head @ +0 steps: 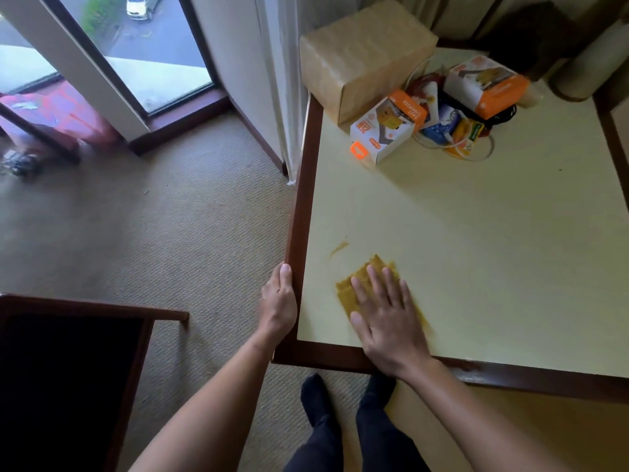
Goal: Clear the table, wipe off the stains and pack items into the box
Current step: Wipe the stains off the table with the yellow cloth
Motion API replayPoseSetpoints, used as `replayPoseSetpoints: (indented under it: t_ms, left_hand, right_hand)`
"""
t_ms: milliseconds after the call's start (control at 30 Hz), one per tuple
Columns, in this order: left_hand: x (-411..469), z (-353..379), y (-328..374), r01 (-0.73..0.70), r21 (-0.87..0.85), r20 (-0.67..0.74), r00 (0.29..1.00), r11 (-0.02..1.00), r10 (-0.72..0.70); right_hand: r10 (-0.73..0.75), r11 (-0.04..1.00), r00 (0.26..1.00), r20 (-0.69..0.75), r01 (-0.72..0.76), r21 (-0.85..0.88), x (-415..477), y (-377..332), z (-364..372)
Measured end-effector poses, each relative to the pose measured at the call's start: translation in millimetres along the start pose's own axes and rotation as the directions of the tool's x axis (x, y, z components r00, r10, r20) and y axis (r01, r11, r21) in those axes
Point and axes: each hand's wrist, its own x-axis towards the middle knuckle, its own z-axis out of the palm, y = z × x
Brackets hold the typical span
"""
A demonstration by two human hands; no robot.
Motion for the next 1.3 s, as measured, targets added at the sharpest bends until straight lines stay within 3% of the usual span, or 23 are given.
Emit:
replayPoseSetpoints:
  t_ms: [67, 200, 367, 567, 733, 867, 967, 1133, 1300]
  left_hand:
    - [0.0, -0.5, 0.6, 0.011, 0.0, -0.004, 1.0, 1.0, -0.011]
    - [-0.6, -2.6, 2.8, 0.015, -0.015, -0.004, 1.0, 1.0, -0.015]
    - [-3.1, -5.1, 7.1, 0.026, 0.013, 0.013, 1.0, 1.0, -0.026]
    - [-8.0, -1.4, 8.4, -0.002, 0.08, 0.005, 1.0, 0.997, 0.002]
    - [-14.3, -0.4, 17.2, -0.005, 0.065, 0.027, 1.0, 0.998, 0.004]
    - [-15.2, -1.1, 16.3, -0.023, 0.052, 0.037, 0.999, 0.998, 0.021]
    - [-15.0, -0.7, 13.8, -0.012, 0.053, 0.034, 0.999, 0.999, 0.01]
    - [-15.1, -1.6, 11.4, 0.015, 0.002, 0.048, 0.999, 1.0, -0.015]
    - [-15.9, -2.5, 11.9, 0.01, -0.088, 0.042, 0.999, 0.996, -0.006]
  right_hand:
    - [0.061, 0.996, 0.998, -0.014, -0.06, 0.059, 16.5, -36.5, 0.7]
    - [-0.014, 0.995, 0.999, -0.041, 0.018, 0.103, 8.1, -91.7, 16.0]
    - [0.097, 0.991, 0.991, -0.094, -0.087, 0.103, -29.4, -40.0, 23.2]
    - [0.393, 0.918, 0.909, -0.136, -0.38, 0.11, -84.1, 65.0, 27.6]
    - [0.564, 0.822, 0.812, -0.154, -0.533, 0.199, -74.7, 51.0, 29.4]
    - [0.35, 0.931, 0.927, -0.133, -0.33, 0.154, -54.8, -4.7, 32.3]
    - [0.177, 0.98, 0.979, -0.105, -0.166, 0.109, -61.7, 7.8, 28.4]
    - [0.362, 0.931, 0.921, -0.144, -0.347, 0.116, -66.9, 20.6, 31.9]
    - [0.085, 0.99, 0.992, -0.099, -0.073, 0.121, -31.8, -58.4, 28.1]
